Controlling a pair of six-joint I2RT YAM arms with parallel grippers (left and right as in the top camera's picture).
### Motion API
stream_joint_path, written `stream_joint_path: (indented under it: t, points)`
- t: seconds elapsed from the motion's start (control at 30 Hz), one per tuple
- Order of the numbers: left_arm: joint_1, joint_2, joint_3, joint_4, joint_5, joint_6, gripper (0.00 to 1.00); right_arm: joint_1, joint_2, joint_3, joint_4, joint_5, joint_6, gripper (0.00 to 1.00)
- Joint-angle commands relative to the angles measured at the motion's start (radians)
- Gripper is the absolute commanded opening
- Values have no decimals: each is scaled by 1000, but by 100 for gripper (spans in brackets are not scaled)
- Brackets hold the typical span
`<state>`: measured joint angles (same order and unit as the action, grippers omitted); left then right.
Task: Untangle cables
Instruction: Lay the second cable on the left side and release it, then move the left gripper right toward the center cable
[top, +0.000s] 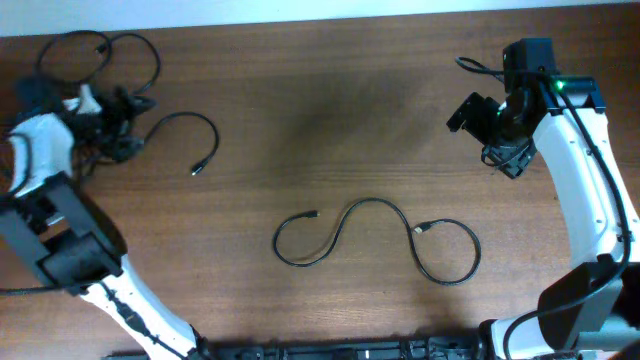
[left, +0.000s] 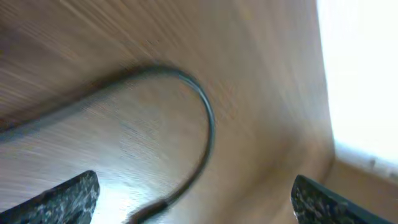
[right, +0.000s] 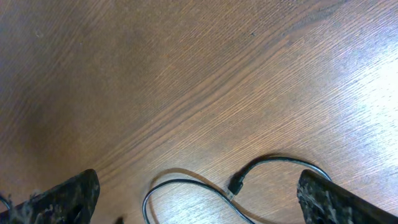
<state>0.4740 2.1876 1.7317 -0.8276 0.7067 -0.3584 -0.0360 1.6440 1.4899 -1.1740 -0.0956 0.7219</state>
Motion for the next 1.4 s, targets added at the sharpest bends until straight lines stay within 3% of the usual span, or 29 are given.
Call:
stream_joint_path:
  t: [0.0, 0.13, 0.23, 0.47, 1.37]
  points:
    - [-130, -39, 12, -102, -157, 64, 99, -4, -5, 12, 0, 10, -8, 98]
    - [-272, -39, 11, -176, -479, 64, 99, -4, -5, 12, 0, 10, -8, 98]
    - [-352, -39, -11, -173, -615, 65, 99, -4, -5, 12, 0, 10, -9, 98]
    - [-498, -39, -88, -96, -788, 64, 100, -4, -5, 12, 0, 10, -8, 98]
    - [-498, -37, -128, -13, -793, 64, 100, -4, -5, 12, 0, 10, -9, 98]
